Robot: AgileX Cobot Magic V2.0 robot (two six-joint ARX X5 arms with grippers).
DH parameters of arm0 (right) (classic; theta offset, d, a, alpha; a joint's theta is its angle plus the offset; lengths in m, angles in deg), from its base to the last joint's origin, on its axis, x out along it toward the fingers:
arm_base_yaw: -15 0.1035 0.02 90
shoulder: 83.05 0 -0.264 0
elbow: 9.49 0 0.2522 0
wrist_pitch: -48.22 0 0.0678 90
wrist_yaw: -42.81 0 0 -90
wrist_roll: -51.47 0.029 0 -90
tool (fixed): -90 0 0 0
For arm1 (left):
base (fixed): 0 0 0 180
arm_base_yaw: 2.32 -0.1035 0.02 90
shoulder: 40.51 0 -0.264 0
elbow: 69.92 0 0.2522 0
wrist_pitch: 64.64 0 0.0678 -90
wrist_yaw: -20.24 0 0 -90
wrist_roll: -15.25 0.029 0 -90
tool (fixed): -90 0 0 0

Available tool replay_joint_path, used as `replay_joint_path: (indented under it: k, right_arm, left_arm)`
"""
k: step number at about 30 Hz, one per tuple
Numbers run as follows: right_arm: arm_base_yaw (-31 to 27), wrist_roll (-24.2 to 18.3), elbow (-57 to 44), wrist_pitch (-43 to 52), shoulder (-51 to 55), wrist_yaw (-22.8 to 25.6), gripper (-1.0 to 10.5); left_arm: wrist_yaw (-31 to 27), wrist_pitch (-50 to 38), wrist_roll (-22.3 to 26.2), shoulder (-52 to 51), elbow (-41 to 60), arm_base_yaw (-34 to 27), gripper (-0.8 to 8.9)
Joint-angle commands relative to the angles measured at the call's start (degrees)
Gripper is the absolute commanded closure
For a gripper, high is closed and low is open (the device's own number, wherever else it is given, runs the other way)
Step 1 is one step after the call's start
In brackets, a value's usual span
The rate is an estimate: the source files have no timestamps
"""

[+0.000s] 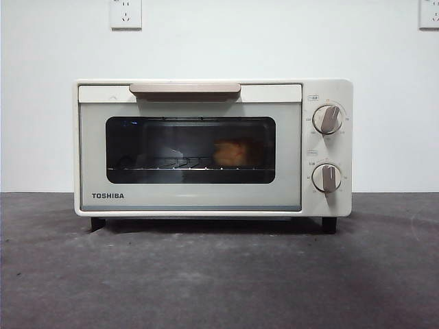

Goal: The left arm flap open the oven, the right arm pick bread and place it into oven, the left arm flap close the oven

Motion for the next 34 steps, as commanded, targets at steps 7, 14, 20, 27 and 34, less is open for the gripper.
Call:
replay_joint_path:
  k: [7,14,20,27,34]
  right_arm:
    - [-6.8,-0.8,-23.3,11.5,11.1,-0.2,9.3]
    - [-7.8,-0.5,-28.3,11.0,15.4,-0.5,9.3]
    - [-7.8,-3.5,-28.3,11.2,15.8,-4.0,9.3]
    - [-7.8,-4.1,-28.3,12.2,15.8,-6.0,9.3]
    - [-7.8,-4.1,-28.3,12.3,15.8,-6.0,9.3]
  left_arm:
    - [0.2,0.4,-0.5,0.0,1.2,-0.1,7.97]
    - [0.2,0.4,-0.5,0.0,1.2,-0.1,7.97]
    - [0.2,0.4,-0.5,0.0,1.2,-0.1,7.97]
    - [0.2,0.4,-0.5,0.0,1.2,-0.1,7.97]
    - [0.2,0.4,-0.5,0.0,1.2,-0.1,7.97]
